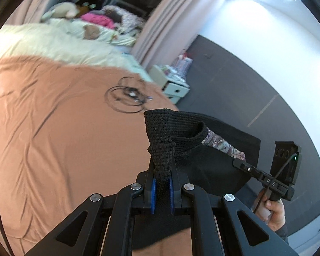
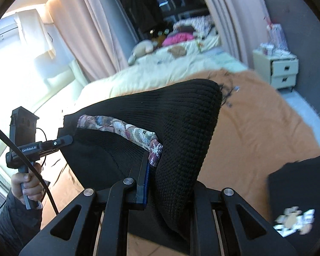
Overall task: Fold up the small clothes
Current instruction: 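Lift the folded shirt with both grippers and carry it to the shirt stack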
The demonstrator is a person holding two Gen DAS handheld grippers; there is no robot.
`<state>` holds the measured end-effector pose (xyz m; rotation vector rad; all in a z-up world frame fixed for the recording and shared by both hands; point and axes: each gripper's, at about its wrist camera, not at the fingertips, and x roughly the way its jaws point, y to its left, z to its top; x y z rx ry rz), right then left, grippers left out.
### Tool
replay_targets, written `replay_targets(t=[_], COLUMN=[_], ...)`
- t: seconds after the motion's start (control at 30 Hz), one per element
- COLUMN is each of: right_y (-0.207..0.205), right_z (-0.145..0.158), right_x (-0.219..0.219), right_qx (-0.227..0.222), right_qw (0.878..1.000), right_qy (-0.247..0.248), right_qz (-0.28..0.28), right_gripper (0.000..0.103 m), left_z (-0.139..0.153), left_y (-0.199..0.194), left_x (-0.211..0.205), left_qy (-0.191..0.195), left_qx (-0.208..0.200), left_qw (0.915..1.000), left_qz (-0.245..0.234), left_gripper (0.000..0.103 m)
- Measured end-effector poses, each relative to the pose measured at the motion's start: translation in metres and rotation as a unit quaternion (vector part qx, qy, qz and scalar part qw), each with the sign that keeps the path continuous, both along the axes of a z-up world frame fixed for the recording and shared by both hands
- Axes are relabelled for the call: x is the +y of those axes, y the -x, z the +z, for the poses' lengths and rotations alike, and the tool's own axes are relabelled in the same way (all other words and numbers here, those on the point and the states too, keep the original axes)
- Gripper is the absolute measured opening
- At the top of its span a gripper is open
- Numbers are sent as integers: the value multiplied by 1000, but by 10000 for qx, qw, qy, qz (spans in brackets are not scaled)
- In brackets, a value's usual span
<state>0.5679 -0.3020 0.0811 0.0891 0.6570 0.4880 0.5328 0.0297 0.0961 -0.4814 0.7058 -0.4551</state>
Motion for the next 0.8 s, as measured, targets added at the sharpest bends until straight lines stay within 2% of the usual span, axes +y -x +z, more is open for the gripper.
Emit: replay_targets(t=[0.2, 0.4, 0.6, 0.8], right_y=[61, 124, 200, 281], right_z=[47, 85, 106, 121], right_x=[-49, -104, -160, -197], right_qx=[-464, -811, -1040, -1232], right_qw=[9980, 9918, 9829, 9706], right_qy=[156, 497, 683, 907], right_qz=[-404, -856, -1358, -1859], right_gripper=[11, 11, 11, 11], left_z=[45, 81, 101, 114], left_y=[8, 12, 26, 47], left_x=[-56, -129, -216, -294], left_qy=[89, 298, 438, 603], left_qx=[-349, -530, -676, -747], left_qw=[9982, 9909, 9767, 9568], left_qz=[-487, -1205, -1989, -2746], left_gripper=[9, 9, 9, 9])
